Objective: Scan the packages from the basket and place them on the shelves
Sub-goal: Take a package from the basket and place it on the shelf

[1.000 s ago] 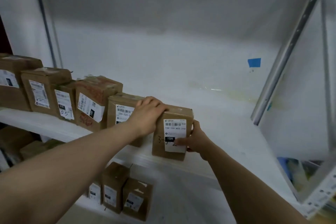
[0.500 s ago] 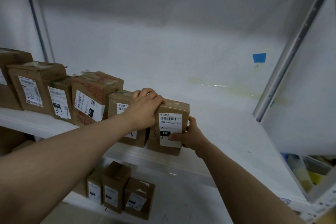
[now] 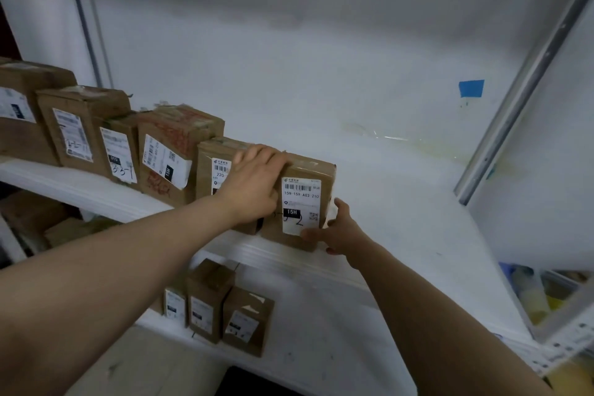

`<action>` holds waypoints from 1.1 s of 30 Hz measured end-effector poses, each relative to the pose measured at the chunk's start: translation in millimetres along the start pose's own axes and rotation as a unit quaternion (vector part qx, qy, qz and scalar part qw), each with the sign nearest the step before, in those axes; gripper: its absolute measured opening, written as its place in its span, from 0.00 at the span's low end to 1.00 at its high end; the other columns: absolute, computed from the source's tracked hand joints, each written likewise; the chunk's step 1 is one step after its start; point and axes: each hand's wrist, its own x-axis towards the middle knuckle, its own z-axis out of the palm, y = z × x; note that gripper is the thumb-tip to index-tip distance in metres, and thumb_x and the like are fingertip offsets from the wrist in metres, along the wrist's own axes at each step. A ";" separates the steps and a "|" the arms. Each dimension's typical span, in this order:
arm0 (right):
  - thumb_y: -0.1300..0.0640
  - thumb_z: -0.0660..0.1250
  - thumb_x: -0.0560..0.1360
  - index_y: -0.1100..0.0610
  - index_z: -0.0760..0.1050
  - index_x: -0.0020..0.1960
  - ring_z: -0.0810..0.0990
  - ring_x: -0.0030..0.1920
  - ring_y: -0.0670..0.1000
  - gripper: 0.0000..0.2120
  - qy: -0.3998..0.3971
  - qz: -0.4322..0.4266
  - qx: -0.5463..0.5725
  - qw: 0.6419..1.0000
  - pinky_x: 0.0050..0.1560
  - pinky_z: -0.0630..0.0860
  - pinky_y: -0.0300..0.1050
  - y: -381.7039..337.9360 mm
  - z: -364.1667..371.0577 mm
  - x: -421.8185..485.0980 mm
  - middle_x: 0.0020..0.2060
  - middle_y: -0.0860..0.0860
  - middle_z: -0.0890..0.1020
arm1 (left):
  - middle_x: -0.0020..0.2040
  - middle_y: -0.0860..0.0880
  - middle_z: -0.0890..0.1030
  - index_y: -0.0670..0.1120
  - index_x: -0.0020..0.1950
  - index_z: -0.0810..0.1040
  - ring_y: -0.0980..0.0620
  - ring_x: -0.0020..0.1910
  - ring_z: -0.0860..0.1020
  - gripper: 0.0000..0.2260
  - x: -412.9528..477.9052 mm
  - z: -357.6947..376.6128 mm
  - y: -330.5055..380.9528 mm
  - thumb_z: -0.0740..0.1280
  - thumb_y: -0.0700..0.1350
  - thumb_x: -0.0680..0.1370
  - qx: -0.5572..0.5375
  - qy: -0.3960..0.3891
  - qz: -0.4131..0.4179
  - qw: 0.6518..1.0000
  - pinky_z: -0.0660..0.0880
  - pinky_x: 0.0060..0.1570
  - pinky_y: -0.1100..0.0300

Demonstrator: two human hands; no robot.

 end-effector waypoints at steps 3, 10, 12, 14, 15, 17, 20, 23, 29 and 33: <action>0.55 0.83 0.66 0.51 0.48 0.81 0.77 0.57 0.56 0.56 0.000 0.008 -0.010 1.000 0.50 0.82 0.51 12.3 -4.6 -8.7 0.61 0.54 0.75 | 0.69 0.45 0.69 0.48 0.72 0.68 0.43 0.68 0.65 0.30 -21.9 6.5 11.1 0.69 0.40 0.71 -0.034 0.041 -0.029 0.998 0.61 0.66 0.47; 0.56 0.82 0.68 0.48 0.50 0.82 0.76 0.57 0.55 0.53 -0.039 -0.006 -0.025 0.999 0.49 0.81 0.50 16.2 -13.7 -22.2 0.66 0.57 0.72 | 0.74 0.41 0.67 0.46 0.78 0.61 0.41 0.72 0.65 0.35 -15.8 -0.8 15.3 0.66 0.37 0.71 -0.037 -0.081 -0.050 0.995 0.67 0.69 0.44; 0.56 0.80 0.70 0.47 0.52 0.81 0.76 0.54 0.54 0.50 -0.047 -0.009 -0.032 0.998 0.51 0.81 0.51 9.3 -14.5 -22.5 0.60 0.54 0.74 | 0.72 0.41 0.69 0.46 0.77 0.62 0.41 0.71 0.66 0.34 -11.3 -4.0 17.9 0.66 0.37 0.71 -0.035 -0.084 -0.066 0.994 0.69 0.68 0.45; 0.57 0.79 0.71 0.47 0.52 0.80 0.77 0.52 0.52 0.48 -0.041 -0.007 -0.033 0.999 0.49 0.82 0.50 3.0 -14.5 -21.0 0.54 0.52 0.76 | 0.69 0.41 0.71 0.45 0.75 0.64 0.41 0.70 0.67 0.31 -13.3 -4.5 21.4 0.66 0.37 0.72 -0.048 -0.068 -0.083 0.993 0.70 0.66 0.45; 0.57 0.79 0.71 0.47 0.53 0.80 0.78 0.53 0.53 0.48 -0.036 -0.007 -0.034 0.999 0.47 0.81 0.49 0.3 -14.7 -20.3 0.55 0.52 0.77 | 0.68 0.41 0.71 0.45 0.74 0.65 0.41 0.69 0.68 0.30 -16.4 -4.1 22.9 0.66 0.37 0.72 -0.061 -0.057 -0.090 0.992 0.71 0.65 0.46; 0.57 0.80 0.70 0.48 0.54 0.80 0.79 0.58 0.54 0.47 -0.026 -0.006 -0.036 0.999 0.44 0.80 0.48 -5.1 -13.6 -19.0 0.60 0.54 0.78 | 0.66 0.43 0.72 0.46 0.72 0.66 0.43 0.68 0.69 0.28 -23.7 -4.2 23.7 0.66 0.36 0.73 -0.085 -0.042 -0.091 0.991 0.72 0.63 0.48; 0.58 0.79 0.70 0.49 0.56 0.78 0.78 0.60 0.57 0.45 -0.017 0.002 -0.033 0.999 0.43 0.79 0.48 -11.0 -7.5 -17.6 0.63 0.55 0.79 | 0.65 0.45 0.73 0.46 0.69 0.68 0.45 0.65 0.70 0.25 -34.8 -5.1 16.5 0.67 0.36 0.73 -0.097 -0.044 -0.080 0.991 0.73 0.60 0.48; 0.59 0.79 0.71 0.51 0.55 0.78 0.78 0.61 0.57 0.45 -0.005 0.007 -0.027 1.000 0.43 0.80 0.49 -14.1 1.6 -17.6 0.64 0.55 0.79 | 0.62 0.47 0.73 0.48 0.66 0.69 0.47 0.62 0.71 0.23 -42.3 -7.6 2.9 0.68 0.36 0.72 -0.102 -0.045 -0.084 0.990 0.74 0.56 0.51; 0.59 0.79 0.71 0.53 0.51 0.80 0.76 0.63 0.59 0.49 0.026 0.035 -0.030 0.999 0.50 0.81 0.54 -9.6 12.0 -18.6 0.69 0.56 0.73 | 0.61 0.45 0.73 0.46 0.65 0.70 0.46 0.62 0.70 0.21 -51.6 -10.4 -18.7 0.67 0.37 0.74 -0.080 -0.070 -0.081 0.991 0.73 0.54 0.53; 0.58 0.79 0.71 0.56 0.53 0.79 0.76 0.62 0.59 0.47 0.051 0.051 -0.042 0.997 0.51 0.82 0.53 -8.9 20.0 -24.0 0.67 0.57 0.73 | 0.60 0.46 0.74 0.47 0.62 0.73 0.46 0.61 0.71 0.16 -64.9 -6.3 -25.3 0.66 0.38 0.75 -0.078 -0.089 -0.066 0.991 0.76 0.57 0.49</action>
